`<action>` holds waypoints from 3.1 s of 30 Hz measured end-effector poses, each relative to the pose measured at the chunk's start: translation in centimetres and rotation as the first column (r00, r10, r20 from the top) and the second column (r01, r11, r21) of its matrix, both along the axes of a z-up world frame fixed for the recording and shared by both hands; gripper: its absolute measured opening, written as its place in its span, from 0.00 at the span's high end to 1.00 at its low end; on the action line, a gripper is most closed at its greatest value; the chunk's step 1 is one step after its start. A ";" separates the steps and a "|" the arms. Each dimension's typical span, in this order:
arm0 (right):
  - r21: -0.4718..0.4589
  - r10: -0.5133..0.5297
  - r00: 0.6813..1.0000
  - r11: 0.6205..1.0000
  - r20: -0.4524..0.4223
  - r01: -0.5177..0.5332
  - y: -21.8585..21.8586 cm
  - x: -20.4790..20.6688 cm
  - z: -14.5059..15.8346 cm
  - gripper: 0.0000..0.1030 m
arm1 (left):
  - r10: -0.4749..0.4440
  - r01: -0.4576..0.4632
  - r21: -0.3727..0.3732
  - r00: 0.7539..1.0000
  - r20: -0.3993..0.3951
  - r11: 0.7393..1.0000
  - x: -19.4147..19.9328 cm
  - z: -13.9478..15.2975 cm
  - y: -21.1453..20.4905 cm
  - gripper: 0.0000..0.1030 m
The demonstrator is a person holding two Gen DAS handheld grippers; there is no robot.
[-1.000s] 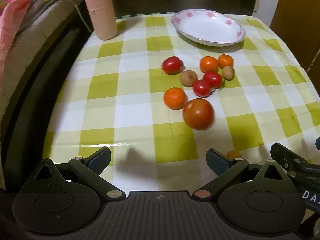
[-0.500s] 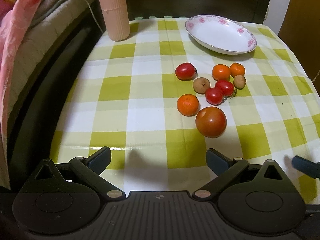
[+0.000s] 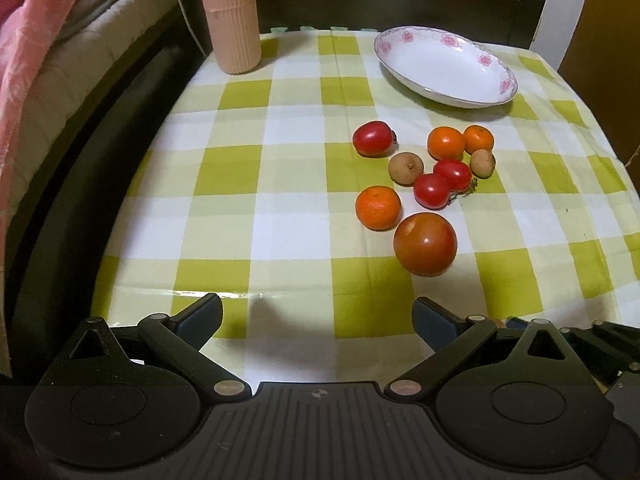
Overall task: Organize fruits
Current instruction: 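Grasp the large red tomato with the left gripper while the right holds the brown fruit, then lift the large tomato with the left gripper while the right holds the brown fruit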
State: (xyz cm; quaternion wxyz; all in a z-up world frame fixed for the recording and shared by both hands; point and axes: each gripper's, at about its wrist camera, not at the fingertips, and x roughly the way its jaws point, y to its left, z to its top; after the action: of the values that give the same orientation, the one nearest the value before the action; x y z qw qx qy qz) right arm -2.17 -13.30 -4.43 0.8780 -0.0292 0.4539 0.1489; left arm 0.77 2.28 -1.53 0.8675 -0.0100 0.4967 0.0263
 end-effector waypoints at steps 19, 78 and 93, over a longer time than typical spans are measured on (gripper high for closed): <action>0.087 -0.072 0.997 0.993 -0.027 0.074 -3.4 0.5 1.4 0.76 | -0.083 0.080 -0.081 0.996 -0.026 0.994 3.6 -1.3 -2.8 0.14; 0.080 -0.138 0.988 0.986 -0.068 0.144 -5.1 1.4 1.4 0.76 | -0.114 0.114 -0.011 0.993 -0.027 0.993 2.3 -2.1 -2.3 0.23; 0.125 -0.147 0.985 0.980 -0.087 0.157 -5.7 1.9 1.4 0.76 | -0.095 0.096 -0.018 0.995 0.010 0.995 4.9 -2.5 -3.7 0.23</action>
State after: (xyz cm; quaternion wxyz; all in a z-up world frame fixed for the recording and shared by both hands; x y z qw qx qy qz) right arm -0.23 -19.04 -3.05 0.8686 0.0694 0.4777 0.1117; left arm 5.65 -1.45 -4.00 0.8699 0.0058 0.4928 -0.0197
